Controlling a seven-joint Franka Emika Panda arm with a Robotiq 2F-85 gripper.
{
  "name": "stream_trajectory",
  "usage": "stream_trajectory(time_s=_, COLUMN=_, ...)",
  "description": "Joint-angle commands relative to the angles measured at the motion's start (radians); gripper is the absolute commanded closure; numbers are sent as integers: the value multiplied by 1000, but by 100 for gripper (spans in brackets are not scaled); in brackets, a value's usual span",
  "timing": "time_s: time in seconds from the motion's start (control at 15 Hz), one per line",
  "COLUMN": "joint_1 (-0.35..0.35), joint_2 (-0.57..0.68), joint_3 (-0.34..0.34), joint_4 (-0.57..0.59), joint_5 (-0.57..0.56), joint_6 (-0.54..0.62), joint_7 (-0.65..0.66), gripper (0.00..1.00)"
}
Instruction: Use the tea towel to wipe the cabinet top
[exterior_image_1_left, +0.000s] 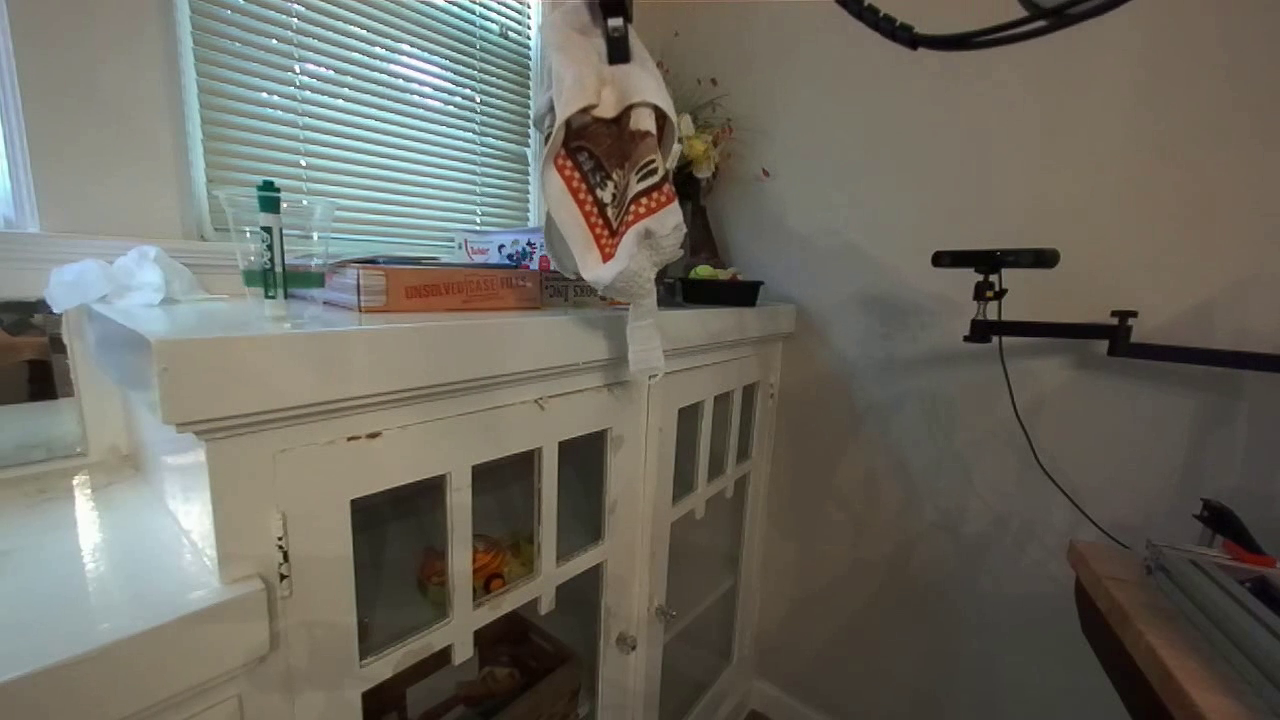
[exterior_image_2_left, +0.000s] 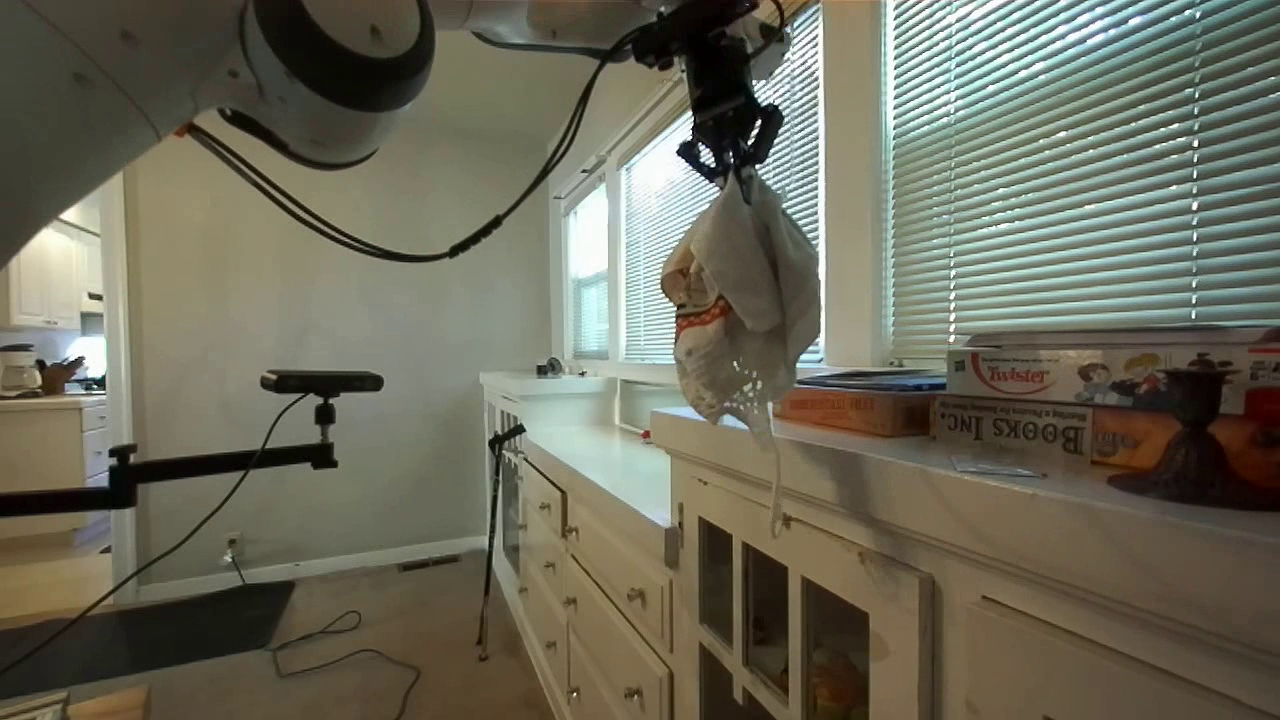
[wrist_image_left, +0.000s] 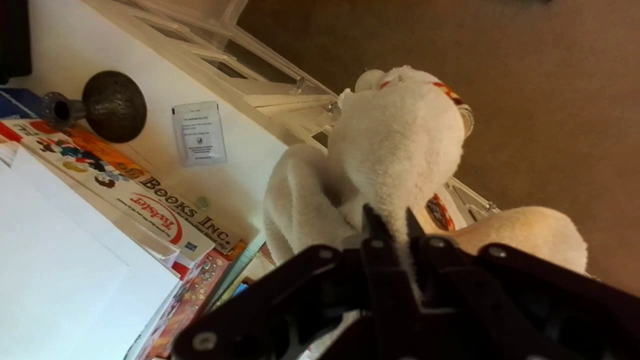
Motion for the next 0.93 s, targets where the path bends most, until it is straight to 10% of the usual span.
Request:
stream_trajectory(time_s=0.0, joint_1=-20, joint_2=83, joint_3=25, joint_4=38, joint_5=31, joint_6=63, joint_7=-41, gripper=98)
stream_trajectory(time_s=0.87, joint_1=-84, joint_2=438, joint_3=61, joint_4=46, joint_5=105, joint_6=444, joint_7=-46, gripper=98)
